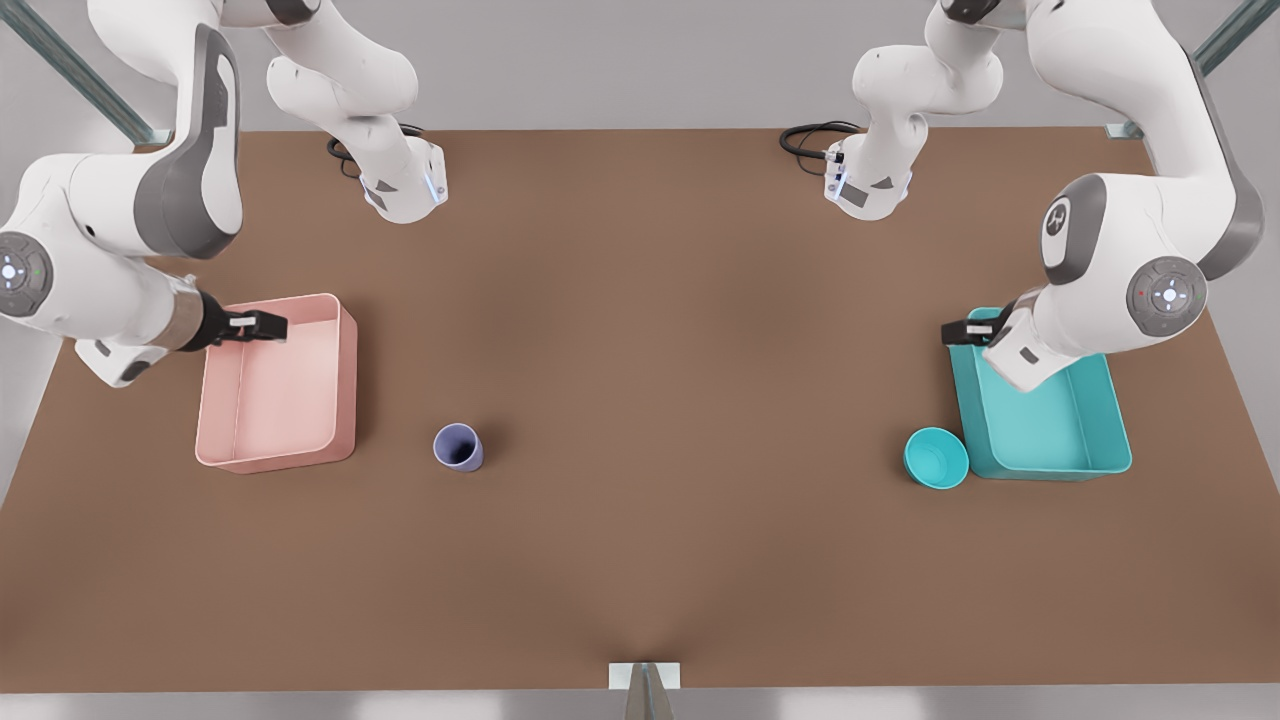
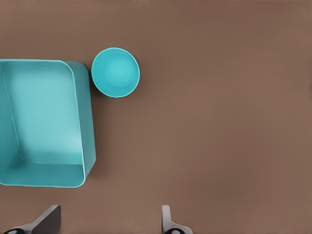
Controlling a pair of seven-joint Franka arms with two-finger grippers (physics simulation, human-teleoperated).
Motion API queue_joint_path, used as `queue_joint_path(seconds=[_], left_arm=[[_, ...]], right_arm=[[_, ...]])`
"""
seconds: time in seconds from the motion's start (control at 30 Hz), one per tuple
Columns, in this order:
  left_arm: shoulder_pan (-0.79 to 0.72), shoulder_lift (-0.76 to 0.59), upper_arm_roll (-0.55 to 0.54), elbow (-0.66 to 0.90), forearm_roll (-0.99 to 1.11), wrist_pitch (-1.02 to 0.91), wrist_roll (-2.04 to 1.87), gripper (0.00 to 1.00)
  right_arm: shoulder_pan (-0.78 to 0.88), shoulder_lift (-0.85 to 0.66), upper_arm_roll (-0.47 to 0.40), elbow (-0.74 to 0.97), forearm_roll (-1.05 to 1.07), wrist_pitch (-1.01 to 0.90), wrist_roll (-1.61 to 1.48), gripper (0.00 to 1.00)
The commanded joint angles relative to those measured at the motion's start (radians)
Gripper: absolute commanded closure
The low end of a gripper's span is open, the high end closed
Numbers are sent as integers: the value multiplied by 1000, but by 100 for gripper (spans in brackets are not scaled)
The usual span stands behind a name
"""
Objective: Put the bowls and cups in different boxes
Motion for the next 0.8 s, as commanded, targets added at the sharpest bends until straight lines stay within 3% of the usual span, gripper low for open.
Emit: queue_joint_path(seconds=[0.0, 0.1, 0.17, 0.23, 0.37, 0.57, 0.77], left_arm=[[0, 0, 0, 0, 1, 31, -35, 0], [-7, 19, 0, 0, 4, 48, -35, 0], [-87, 216, 0, 14, 123, 267, -58, 0], [-82, 344, 0, 30, 168, 457, -61, 0], [-69, 421, 5, -62, 200, 729, -58, 0], [-44, 422, 15, -208, 212, 738, -63, 0], [-46, 448, 15, -207, 217, 792, -61, 0]], right_arm=[[-1, -3, 0, -3, 3, 65, -7, 0], [11, 77, 9, 15, 47, 114, -18, 0], [80, 264, 13, 111, 62, 282, 1, 0], [109, 348, 15, 113, 99, 419, 73, 0], [156, 471, 15, 107, 105, 620, 209, 0], [165, 450, 21, -13, 144, 697, 208, 0], [176, 361, 44, -189, 145, 760, 194, 0]])
